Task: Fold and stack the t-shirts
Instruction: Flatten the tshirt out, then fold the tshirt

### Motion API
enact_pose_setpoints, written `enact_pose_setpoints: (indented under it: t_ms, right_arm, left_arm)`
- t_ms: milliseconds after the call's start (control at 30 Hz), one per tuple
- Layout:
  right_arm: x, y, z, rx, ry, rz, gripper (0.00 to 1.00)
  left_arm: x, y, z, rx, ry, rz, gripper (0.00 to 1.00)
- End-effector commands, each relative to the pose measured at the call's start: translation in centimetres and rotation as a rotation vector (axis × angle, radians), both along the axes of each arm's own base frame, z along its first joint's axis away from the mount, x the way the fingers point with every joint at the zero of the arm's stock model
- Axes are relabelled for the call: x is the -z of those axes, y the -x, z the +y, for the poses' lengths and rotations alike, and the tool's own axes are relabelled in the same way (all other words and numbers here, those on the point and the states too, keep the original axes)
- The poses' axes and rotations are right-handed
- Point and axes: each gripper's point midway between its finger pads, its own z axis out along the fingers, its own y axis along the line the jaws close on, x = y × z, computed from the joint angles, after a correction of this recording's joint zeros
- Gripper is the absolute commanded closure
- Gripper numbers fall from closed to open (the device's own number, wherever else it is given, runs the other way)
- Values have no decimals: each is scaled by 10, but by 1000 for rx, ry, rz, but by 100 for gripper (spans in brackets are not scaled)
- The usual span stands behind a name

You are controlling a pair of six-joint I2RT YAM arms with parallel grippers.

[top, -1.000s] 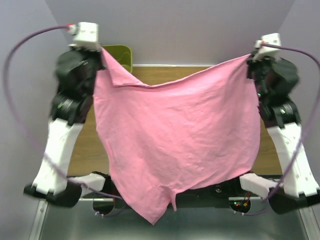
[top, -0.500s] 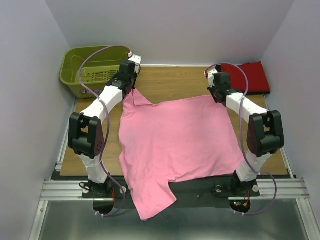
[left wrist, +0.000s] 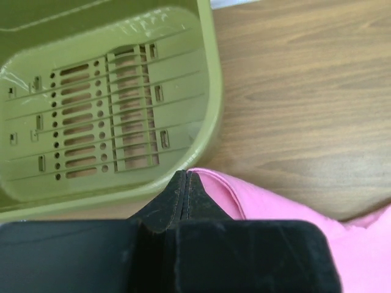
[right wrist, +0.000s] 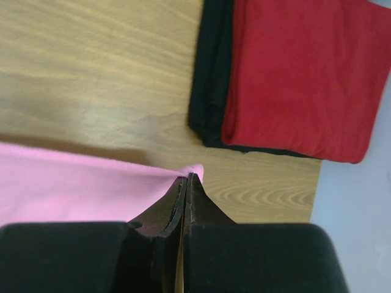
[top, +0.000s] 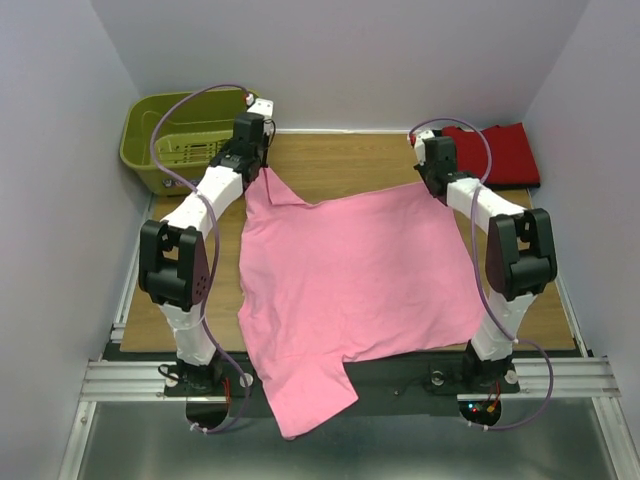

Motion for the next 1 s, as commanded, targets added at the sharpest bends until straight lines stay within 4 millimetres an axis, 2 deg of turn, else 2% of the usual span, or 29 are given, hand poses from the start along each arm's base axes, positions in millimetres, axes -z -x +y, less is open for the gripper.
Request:
enact_pose_setpoints:
  t_ms: [0, 233, 300, 333, 400, 567, 600, 667, 700, 733, 800, 867, 900, 967]
  right_arm:
    - [-32, -25, -25, 111, 16, -129, 99]
    - [-34, -33, -46, 187, 19, -155, 99]
    - [-31, -34, -49, 208, 20, -155, 99]
    - [-32, -35, -50, 214, 15, -159, 99]
    - [-34, -35, -49, 217, 5, -167, 99]
    - [-44, -27, -45, 208, -24, -186, 99]
    - [-48, -23, -47, 209, -25, -191, 99]
    - [-51, -19, -47, 212, -24, -195, 99]
    - [-52, -17, -48, 215, -26, -197, 99]
    - [-53, -11, -49, 217, -24, -197, 100]
    - [-56, -6, -50, 222, -20, -199, 99]
    - [-58, 1, -53, 235, -15, -202, 100]
    - [-58, 4, -54, 238, -15, -203, 99]
    - [-56, 10, -56, 249, -10, -198, 99]
  left_arm:
    - [-50, -25, 8, -48, 54, -132, 100]
    - [-45, -44, 1, -41, 65, -122, 100]
    - [-55, -50, -3, -38, 90, -138, 100]
    - [-49, -50, -7, -24, 102, -113, 100]
    - [-54, -49, -13, -6, 134, -106, 100]
    - [-58, -24, -24, 2, 249, -55, 100]
    - [-50, -18, -25, 3, 264, -30, 100]
    - [-57, -4, -33, 21, 323, -19, 100]
    - [-48, 3, -33, 19, 329, 6, 100]
    - [-55, 11, -35, 28, 343, 4, 100]
    - [-51, 24, -39, 22, 358, 30, 100]
    - [-56, 39, -43, 28, 361, 41, 100]
    - [-51, 45, -43, 18, 360, 59, 100]
    - [-55, 59, -44, 6, 374, 69, 100]
